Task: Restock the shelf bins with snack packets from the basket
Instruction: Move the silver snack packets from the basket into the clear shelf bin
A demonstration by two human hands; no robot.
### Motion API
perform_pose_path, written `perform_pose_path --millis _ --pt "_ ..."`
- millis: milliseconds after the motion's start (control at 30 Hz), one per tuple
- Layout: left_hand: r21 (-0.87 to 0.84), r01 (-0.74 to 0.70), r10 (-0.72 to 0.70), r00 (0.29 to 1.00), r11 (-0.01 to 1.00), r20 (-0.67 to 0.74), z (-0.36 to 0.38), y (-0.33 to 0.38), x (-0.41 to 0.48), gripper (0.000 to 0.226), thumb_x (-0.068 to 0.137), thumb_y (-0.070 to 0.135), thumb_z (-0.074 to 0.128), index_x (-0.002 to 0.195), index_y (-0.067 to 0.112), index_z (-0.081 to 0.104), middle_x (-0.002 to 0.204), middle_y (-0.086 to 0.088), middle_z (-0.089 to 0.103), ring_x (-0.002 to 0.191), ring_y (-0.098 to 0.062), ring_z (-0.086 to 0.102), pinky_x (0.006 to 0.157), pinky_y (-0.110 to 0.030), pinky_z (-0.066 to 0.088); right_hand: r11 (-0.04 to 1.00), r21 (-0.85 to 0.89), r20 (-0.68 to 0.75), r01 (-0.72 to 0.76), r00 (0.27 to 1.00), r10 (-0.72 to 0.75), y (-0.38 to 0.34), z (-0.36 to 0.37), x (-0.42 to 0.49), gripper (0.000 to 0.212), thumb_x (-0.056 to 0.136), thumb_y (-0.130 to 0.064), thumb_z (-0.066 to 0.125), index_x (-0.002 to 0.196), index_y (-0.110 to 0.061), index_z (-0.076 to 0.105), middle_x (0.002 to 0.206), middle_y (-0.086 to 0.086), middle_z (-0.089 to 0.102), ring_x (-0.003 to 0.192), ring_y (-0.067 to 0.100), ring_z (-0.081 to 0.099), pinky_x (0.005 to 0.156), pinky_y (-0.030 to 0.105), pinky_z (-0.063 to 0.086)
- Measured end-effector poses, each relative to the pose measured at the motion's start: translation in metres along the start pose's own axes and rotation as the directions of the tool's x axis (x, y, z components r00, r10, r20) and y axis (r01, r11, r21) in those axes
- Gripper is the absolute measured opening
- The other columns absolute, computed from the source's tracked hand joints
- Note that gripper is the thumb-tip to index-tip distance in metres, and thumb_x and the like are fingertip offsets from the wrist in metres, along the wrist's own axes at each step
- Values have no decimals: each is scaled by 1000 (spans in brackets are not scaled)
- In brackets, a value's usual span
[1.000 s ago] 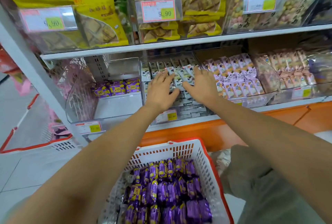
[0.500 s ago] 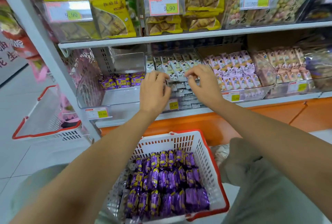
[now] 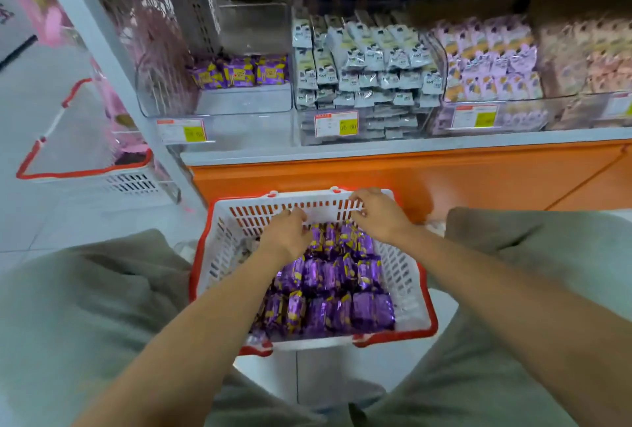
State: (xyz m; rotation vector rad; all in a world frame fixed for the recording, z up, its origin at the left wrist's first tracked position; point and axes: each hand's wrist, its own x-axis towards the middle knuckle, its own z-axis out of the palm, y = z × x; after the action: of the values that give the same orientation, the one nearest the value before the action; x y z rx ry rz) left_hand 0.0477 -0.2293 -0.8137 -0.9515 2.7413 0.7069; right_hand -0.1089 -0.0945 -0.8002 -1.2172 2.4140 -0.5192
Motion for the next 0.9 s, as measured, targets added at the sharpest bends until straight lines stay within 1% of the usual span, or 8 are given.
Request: perform_pose_path --millis 167,267,400,533,600,733,833,900 --pt "15 160 -160 965 987 206 41 -40 6 50 97 33 54 136 4 39 131 -20 49 114 -37 53 88 -42 46 994 -55 255 -98 961 109 17 55 19 53 97 -28 54 144 -9 37 142 17 42 123 32 48 101 36 42" --pt "-43 231 -213 943 972 257 62 -64 11 62 93 35 62 140 5 36 136 -20 45 119 -37 50 94 -44 46 990 -75 351 -123 926 142 19 81 35 59 98 -27 54 148 -7 30 148 15 34 130 31 42 105 36 38" --pt "-18 287 -277 938 958 207 85 -80 21 63 91 37 62 139 4 38 135 -19 45 122 -36 45 98 -45 44 989 -80 387 -126 910 147 20 108 57 64 98 -27 55 151 -9 25 154 14 25 139 31 31 113 37 31" --pt "60 366 -366 930 928 -22 91 -93 32 54 87 27 58 134 7 43 131 -21 43 120 -37 40 97 -43 38 996 -78 397 -43 915 70 14 127 74 63 98 -27 54 152 -13 24 156 11 22 139 31 32 112 44 33" --pt "34 386 -384 921 922 -59 92 -105 39 54 83 21 59 135 12 45 132 -23 40 120 -39 38 96 -45 37 996 -93 406 1 913 37 10 134 82 62 99 -27 52 153 -17 23 158 10 19 142 31 26 112 45 33" --pt "12 423 -422 901 906 100 99 -124 48 53 91 29 54 142 24 41 147 -27 21 132 -45 25 109 -51 29 984 -176 480 14 874 73 6 147 86 63 100 -32 50 154 -26 19 161 11 6 147 33 12 114 48 30" --pt "26 468 -464 865 883 189 104 -128 53 50 94 28 48 143 29 36 149 -29 15 135 -46 20 109 -56 29 976 -215 472 34 879 73 8 151 86 63 99 -33 50 153 -25 20 161 13 6 147 35 13 114 50 29" --pt "35 481 -476 853 876 212 105 -129 56 46 93 25 45 139 28 37 146 -28 18 132 -46 22 105 -56 33 980 -196 465 32 883 64 9 151 87 61 99 -30 50 153 -22 24 160 14 11 146 35 13 115 52 27"
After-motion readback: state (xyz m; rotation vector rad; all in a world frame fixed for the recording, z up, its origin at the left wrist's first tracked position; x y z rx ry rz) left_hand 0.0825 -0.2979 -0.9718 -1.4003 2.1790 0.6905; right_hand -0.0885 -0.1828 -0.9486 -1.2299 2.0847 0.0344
